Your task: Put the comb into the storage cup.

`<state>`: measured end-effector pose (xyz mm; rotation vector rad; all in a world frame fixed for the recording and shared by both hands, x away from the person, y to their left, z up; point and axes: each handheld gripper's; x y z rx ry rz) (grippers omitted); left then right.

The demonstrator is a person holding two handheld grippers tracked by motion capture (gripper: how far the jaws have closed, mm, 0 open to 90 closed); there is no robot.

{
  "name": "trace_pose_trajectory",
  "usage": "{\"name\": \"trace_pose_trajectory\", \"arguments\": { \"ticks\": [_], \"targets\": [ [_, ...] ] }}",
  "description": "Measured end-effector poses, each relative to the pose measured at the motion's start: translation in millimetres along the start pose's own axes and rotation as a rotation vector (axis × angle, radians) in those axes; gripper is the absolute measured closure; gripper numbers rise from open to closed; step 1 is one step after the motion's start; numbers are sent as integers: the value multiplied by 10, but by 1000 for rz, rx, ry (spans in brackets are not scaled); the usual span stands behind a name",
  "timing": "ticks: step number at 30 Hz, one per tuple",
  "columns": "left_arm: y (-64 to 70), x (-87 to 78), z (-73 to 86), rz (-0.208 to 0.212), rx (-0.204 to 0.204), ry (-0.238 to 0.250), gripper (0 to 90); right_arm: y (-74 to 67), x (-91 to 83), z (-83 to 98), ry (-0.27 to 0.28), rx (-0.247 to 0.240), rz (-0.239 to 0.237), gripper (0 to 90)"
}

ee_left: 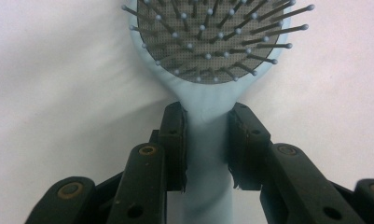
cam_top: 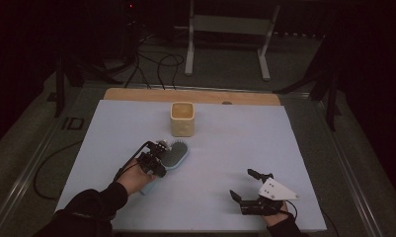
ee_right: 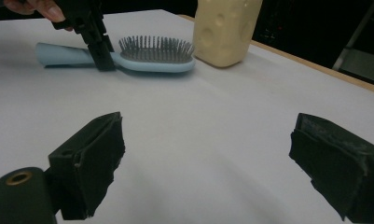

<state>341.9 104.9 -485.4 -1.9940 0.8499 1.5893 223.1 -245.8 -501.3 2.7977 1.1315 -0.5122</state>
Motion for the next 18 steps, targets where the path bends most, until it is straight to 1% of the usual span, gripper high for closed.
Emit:
{"name": "trace_pose_trajectory", "arguments": {
  "ticks": [1, 2, 3, 4, 5, 6, 7, 11, 13, 15, 16, 18],
  "targets": [
    [9, -21, 19, -2, -6, 25, 697, 1, -1, 0, 0, 2, 0, 93],
    [9, -21, 19, -2, -6, 25, 697, 1, -1, 0, 0, 1, 1, 93],
    [10, -48, 36, 5, -3, 47, 697, 1, -1, -1, 1, 1, 1, 93],
    [10, -48, 36, 5, -3, 47, 697, 1, -1, -1, 1, 1, 1, 93],
    [12, -68, 44, 7, -5, 60, 697, -1, -1, -1, 1, 3, -1, 93],
    [10, -99, 55, 12, 1, 74, 697, 0, 0, 0, 0, 0, 0, 93],
    [15, -122, 64, 3, 7, 85, 697, 1, 1, 1, -1, 2, 0, 93],
    [46, -207, 93, -11, 30, 126, 697, 3, -1, 0, 0, 2, 0, 93],
    [55, -251, 109, -7, 28, 151, 697, 1, 0, 0, -1, 1, 0, 93],
    [70, -297, 123, -16, 41, 179, 697, -4, 2, 0, -2, 3, -1, 93],
    [72, -318, 131, -9, 32, 196, 697, -4, 2, 0, -3, 3, -2, 93],
    [81, -355, 147, -6, 36, 227, 697, -4, 1, -1, -2, 3, 0, 93]
  ]
}}
Point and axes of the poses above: each handheld gripper's, and its own axes: x roughly forward along the jaws, z roughly out of its underside, y roughly to its right, and after that the axes turned 9 degrees about x, right-handed
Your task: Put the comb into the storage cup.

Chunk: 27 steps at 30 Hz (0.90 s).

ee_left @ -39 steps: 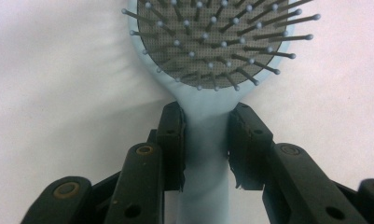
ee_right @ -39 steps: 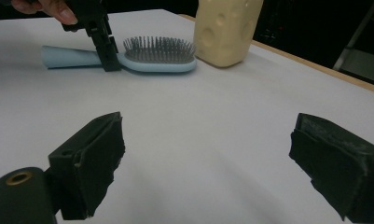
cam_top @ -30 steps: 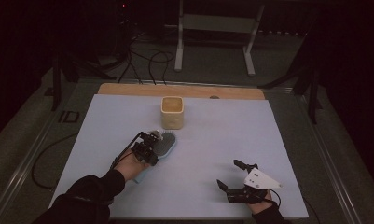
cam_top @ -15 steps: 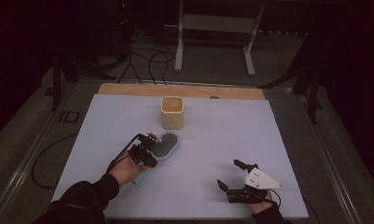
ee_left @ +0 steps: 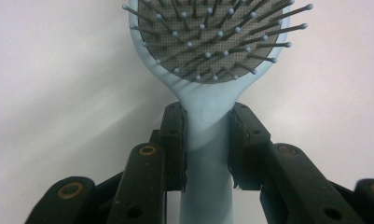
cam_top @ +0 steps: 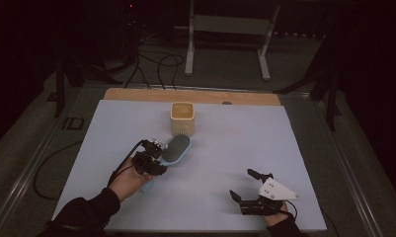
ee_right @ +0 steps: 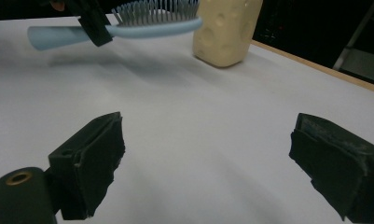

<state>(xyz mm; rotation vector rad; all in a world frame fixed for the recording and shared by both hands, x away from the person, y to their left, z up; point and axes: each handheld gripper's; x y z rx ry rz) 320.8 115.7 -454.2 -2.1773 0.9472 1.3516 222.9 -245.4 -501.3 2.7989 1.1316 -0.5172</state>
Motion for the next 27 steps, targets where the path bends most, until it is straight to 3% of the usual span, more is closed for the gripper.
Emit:
{"name": "trace_pose_trajectory", "arguments": {
  "ticks": [12, 19, 27],
  "targets": [
    [13, -183, -9, -24, 8, 123, 697, 2, -1, 0, 2, -1, -2, 93],
    [48, -299, -9, -65, 45, 194, 697, -1, 5, 2, -1, 0, -6, 93],
    [68, -353, 17, -65, 65, 277, 697, 2, 3, 2, 0, 0, -4, 93]
  ]
}}
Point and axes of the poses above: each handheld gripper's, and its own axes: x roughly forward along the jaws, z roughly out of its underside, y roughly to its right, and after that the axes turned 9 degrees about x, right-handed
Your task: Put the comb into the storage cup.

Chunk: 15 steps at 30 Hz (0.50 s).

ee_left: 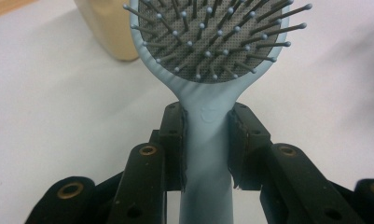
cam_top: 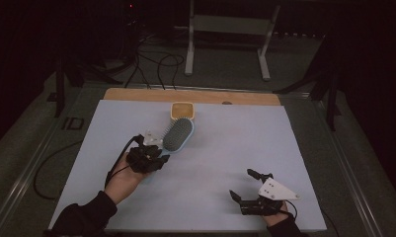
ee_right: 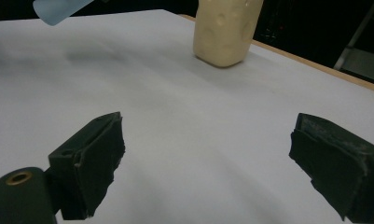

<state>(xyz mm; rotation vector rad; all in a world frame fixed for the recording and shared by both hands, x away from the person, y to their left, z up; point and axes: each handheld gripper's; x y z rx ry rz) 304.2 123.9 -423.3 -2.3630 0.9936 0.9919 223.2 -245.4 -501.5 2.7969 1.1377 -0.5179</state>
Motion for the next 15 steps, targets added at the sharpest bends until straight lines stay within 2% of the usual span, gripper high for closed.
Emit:
{"name": "trace_pose_trajectory", "arguments": {
  "ticks": [4, 6, 9, 11, 15],
  "targets": [
    [-4, -3, 25, 5, 4, 21, 697, -2, 2, 0, 0, 0, -1, 93],
    [-6, -13, 28, 2, -6, 38, 697, -1, 1, 0, 0, 0, -2, 93],
    [-22, -33, 34, 19, -8, 67, 696, -2, 2, 0, 0, 1, -1, 93],
    [-20, -63, 31, 26, 7, 102, 697, -5, 6, 0, -1, -2, 0, 93],
    [-27, -95, 12, 28, 9, 121, 697, -5, 8, 2, -4, -3, -1, 93]
  ]
}}
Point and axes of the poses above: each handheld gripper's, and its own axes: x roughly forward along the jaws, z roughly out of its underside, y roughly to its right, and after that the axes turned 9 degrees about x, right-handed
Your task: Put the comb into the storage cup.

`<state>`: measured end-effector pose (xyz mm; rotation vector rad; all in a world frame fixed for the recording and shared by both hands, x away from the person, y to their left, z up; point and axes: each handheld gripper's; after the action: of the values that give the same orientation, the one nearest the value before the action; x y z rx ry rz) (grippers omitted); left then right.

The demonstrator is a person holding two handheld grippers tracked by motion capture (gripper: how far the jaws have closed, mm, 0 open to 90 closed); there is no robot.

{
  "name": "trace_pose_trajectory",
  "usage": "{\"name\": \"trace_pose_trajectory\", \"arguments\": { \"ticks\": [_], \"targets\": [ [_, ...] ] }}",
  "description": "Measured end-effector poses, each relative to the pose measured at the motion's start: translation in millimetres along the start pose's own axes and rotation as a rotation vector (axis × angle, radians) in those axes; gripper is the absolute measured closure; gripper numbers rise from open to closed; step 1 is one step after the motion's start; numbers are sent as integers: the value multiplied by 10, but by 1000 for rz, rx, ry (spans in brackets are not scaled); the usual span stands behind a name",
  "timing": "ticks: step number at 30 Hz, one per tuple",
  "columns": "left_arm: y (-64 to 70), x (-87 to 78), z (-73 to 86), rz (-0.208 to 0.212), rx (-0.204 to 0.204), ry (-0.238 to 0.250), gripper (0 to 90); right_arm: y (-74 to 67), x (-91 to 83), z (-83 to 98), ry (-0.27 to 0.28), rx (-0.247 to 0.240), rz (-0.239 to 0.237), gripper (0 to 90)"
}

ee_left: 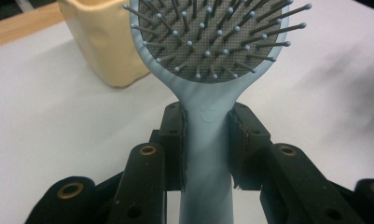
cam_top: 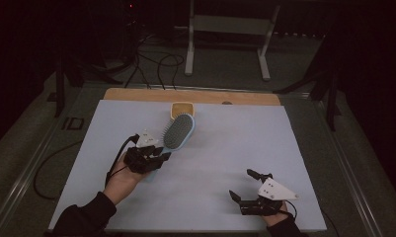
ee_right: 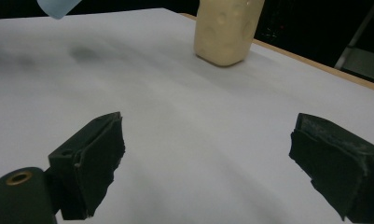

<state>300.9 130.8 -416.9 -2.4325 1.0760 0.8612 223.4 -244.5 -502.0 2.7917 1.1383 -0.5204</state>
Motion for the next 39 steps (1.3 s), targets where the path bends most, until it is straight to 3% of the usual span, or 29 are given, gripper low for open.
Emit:
{"name": "trace_pose_trajectory", "arguments": {
  "ticks": [6, 12, 19, 25, 39],
  "targets": [
    [-38, -45, -46, -8, -16, 65, 697, -3, -6, -3, 2, -2, -1, 93],
    [-37, -91, -94, -1, -7, 129, 697, -1, -2, -1, 0, -3, 0, 93],
    [-55, -115, -140, -8, -12, 157, 697, -5, -1, -1, -2, -3, 0, 93],
    [-82, -139, -215, -35, -10, 233, 697, -2, -3, 0, -1, -2, -2, 93],
    [-185, -133, -385, -23, -22, 332, 696, 0, -13, -6, 3, -4, -1, 93]
  ]
}}
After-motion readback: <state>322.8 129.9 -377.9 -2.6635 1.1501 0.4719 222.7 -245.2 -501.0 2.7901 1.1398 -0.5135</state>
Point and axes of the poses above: each handheld gripper's, and its own axes: x roughly forward along the jaws, z roughly out of its underside, y roughly to its right, and after that the axes turned 9 degrees about x, right-handed
